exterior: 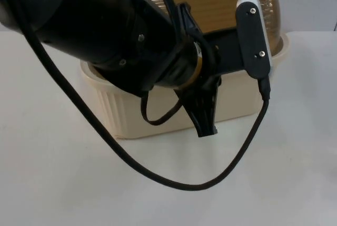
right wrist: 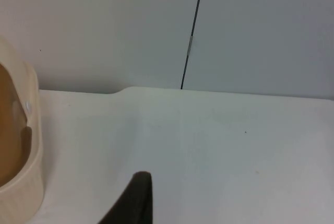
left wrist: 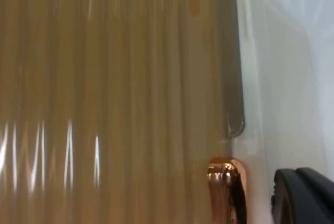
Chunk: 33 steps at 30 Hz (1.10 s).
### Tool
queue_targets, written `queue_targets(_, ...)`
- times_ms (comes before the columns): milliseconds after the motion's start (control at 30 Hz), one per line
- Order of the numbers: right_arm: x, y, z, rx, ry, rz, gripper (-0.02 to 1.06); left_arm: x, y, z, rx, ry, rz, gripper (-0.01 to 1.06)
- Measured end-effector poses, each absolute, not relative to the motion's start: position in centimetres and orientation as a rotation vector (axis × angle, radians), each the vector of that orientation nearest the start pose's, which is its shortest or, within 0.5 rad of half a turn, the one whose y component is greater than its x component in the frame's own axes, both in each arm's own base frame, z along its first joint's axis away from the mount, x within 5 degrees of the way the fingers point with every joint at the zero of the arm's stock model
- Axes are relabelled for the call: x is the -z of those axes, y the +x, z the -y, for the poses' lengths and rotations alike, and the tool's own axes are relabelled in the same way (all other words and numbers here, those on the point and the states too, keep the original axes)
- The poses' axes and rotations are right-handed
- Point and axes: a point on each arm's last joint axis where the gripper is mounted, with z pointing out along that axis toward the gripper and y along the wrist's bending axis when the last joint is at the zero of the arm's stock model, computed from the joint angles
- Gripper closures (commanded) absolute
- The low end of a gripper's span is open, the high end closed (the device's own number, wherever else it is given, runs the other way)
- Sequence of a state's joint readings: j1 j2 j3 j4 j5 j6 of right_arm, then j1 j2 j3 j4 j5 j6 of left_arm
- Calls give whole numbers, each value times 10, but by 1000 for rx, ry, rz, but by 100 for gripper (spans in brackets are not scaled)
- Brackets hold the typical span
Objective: Open the box lid with the left hand, place the block into the box with the right hand, then close the box lid with the left hand.
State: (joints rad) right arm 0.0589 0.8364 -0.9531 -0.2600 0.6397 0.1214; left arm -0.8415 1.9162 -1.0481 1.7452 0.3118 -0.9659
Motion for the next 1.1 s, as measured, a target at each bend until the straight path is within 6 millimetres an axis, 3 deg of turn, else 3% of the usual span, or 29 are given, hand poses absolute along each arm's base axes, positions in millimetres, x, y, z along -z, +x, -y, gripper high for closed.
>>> queue_targets(1100,-394,163,5,193,-54,-1986,0,-167,285,266,-481,1561,-1608,105)
